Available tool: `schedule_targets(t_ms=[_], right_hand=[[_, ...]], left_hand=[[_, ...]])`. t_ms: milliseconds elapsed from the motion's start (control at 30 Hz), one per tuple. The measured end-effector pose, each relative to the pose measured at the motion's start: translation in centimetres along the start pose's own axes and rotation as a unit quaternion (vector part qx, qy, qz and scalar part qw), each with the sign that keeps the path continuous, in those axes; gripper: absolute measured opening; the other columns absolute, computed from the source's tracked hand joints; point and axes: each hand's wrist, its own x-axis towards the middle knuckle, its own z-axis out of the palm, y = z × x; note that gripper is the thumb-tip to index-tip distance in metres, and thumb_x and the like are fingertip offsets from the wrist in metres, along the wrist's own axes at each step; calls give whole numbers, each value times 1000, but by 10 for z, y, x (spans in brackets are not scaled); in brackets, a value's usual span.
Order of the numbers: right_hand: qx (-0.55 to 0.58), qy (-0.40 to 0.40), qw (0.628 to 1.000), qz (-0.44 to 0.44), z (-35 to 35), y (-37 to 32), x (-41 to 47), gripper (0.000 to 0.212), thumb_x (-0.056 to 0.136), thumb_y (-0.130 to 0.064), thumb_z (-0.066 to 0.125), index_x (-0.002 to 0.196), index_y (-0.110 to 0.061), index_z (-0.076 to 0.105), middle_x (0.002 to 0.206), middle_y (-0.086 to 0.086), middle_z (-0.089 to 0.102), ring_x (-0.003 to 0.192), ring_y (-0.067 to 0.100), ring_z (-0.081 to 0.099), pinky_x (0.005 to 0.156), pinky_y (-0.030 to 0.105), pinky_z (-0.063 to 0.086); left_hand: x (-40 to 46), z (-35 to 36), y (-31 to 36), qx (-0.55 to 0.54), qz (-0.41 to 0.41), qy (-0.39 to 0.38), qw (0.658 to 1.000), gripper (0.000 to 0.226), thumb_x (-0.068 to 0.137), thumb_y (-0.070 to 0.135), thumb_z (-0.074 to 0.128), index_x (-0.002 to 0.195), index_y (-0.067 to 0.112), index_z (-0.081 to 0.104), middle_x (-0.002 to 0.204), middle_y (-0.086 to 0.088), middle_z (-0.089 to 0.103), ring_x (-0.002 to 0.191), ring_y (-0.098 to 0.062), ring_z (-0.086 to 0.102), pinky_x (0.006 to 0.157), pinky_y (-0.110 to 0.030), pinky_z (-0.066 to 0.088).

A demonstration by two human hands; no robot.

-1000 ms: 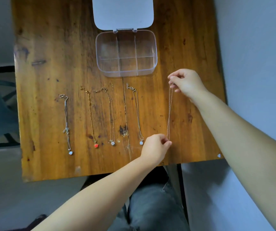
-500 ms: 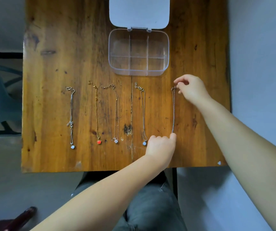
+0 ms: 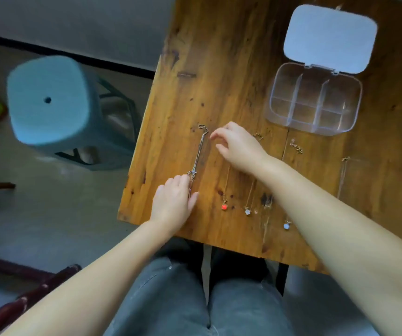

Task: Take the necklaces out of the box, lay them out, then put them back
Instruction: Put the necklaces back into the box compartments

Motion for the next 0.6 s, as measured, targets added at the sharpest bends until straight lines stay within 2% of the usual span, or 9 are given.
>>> schedule_targets(t_ms=[100,200,300,400,467,533,600], right_hand=[[-91,-29,993,-63,20,-13,16,28,90,-18,56,118,-15,59,121,12,51,112,31,48,91,44,45],[-147,-41,984,-95,31,-12,23,24,89,-21,58,111,-12,57,114,12,51,106,32,47,82,41,43],[-191,-43,972,-127,34,-9,25,18,92,-21,54,105,-9,57,110,13,54,102,33,48,78,41,39],[-232,-59,961,-139,33,-8,21,17,95,-20,48,105,-9,56,114,12,53,103,31,46,79,39,36],[-179,-51,974,-126,29,-6,16,13,95,-18,48,102,-10,56,117,10,52,107,29,46,85,38,36],[-47,-44,993,-100,22,-6,8,12,91,-8,48,101,-11,55,126,8,51,116,26,45,95,36,36],[121,-94,986,-59,12,-10,0,34,84,4,42,111,-11,55,131,6,52,120,19,46,98,29,34]], left_hand=[[-8,9,-14,19,-4,-13,1000,29,89,42,54,100,16,49,96,-4,56,87,-22,54,71,-33,45],[-10,14,-15,7,26,-7,1000,21,91,34,53,97,14,54,97,-6,55,89,-24,52,72,-34,41],[-8,16,-16,8,47,-18,999,19,94,30,48,96,13,56,98,-6,55,92,-25,51,74,-34,39],[-8,10,-18,-21,48,-21,998,20,94,28,47,92,11,58,94,-6,56,89,-23,52,76,-35,44],[-5,-1,-16,-128,14,1,992,16,91,25,54,84,11,59,86,-5,58,81,-20,54,72,-33,48],[2,-18,-9,-240,-29,14,970,13,89,23,59,79,15,57,79,0,60,73,-13,55,66,-24,49],[16,-40,3,-317,-39,29,947,11,88,22,60,78,19,58,74,5,60,69,-8,56,62,-13,47]])
